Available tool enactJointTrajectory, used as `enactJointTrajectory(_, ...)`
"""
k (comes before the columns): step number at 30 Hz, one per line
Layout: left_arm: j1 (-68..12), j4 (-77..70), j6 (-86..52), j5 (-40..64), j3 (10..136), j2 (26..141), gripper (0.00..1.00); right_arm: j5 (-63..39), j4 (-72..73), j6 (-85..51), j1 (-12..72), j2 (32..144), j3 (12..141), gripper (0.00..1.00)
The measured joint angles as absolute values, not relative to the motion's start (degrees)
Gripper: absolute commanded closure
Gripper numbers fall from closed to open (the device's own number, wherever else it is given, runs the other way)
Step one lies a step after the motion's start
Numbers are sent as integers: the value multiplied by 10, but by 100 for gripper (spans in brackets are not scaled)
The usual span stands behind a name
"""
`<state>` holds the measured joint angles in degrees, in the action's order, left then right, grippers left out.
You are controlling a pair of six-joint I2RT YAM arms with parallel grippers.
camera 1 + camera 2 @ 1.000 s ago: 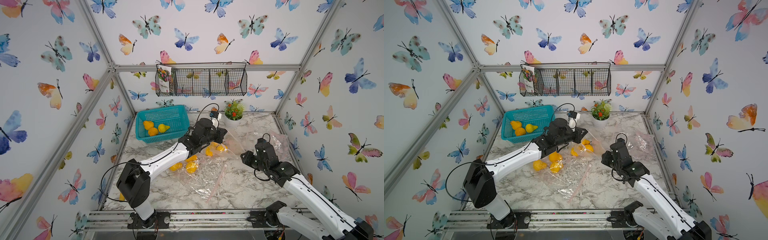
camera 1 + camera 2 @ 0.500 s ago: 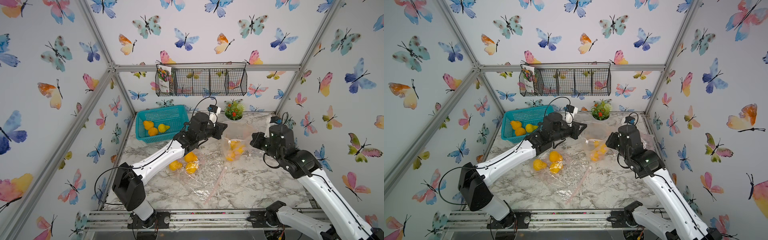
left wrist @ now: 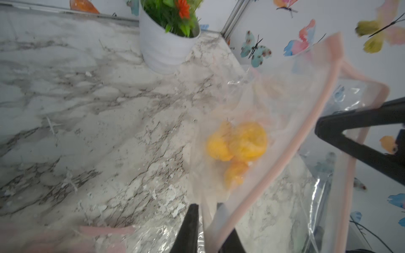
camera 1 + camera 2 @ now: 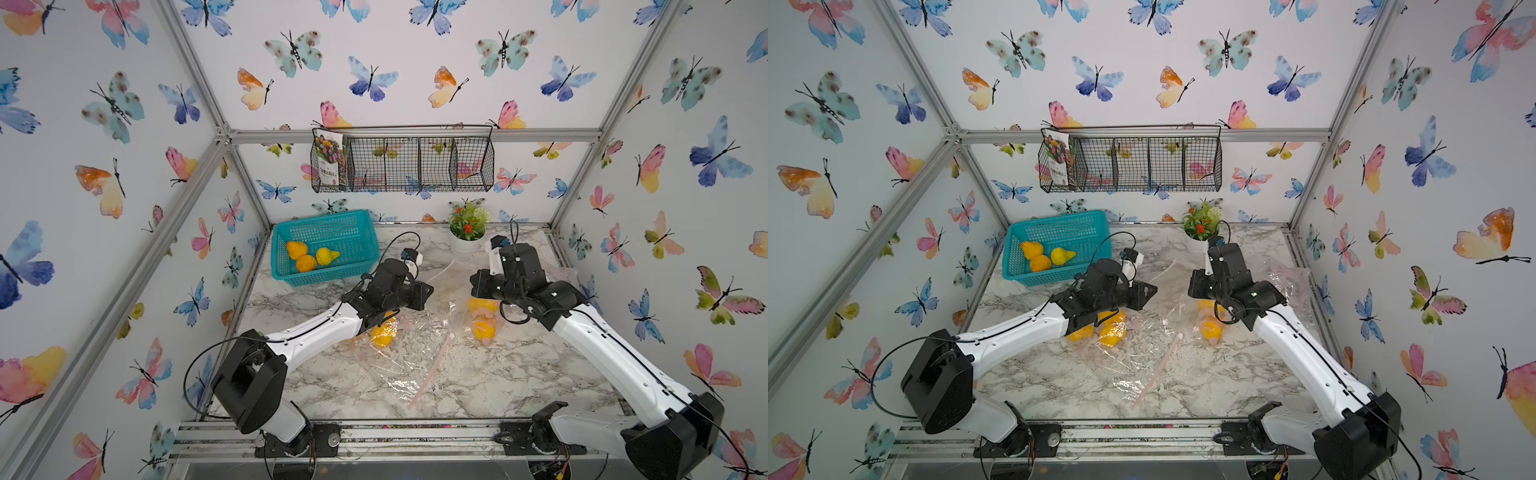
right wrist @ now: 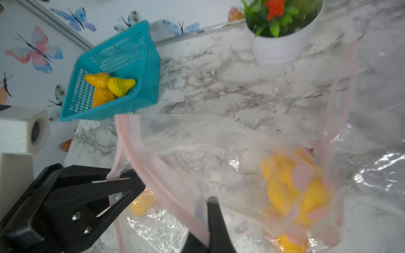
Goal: Open the zip-top bag and take out the pear
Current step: Open the zipper of the food storage bag at the center of the board.
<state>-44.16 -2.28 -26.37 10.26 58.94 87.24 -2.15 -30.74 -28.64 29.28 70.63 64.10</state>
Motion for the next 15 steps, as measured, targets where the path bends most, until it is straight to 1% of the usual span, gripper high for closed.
enactJointTrajectory(1, -439, -22, -265, 101, 575, 872, 64, -34, -302, -288, 295, 713, 631, 97)
enactJointTrajectory(2, -437, -21, -266, 98, 560, 871, 61, -44, -298, -289, 298, 717, 624, 97)
enactJointTrajectory(6, -425, 11, -260, 86, 523, 827, 57, -71, -277, -292, 314, 719, 620, 97)
enactJointTrajectory(9, -418, 45, -234, 79, 531, 761, 59, -80, -266, -291, 331, 722, 630, 97)
enactJointTrajectory(11, -415, 57, -219, 83, 556, 727, 62, -83, -265, -289, 342, 731, 644, 98)
enactJointTrajectory(12, -415, 63, -212, 91, 571, 716, 64, -84, -265, -288, 348, 738, 652, 97)
enactJointTrajectory(15, -415, 67, -206, 127, 606, 704, 74, -85, -265, -288, 362, 756, 671, 98)
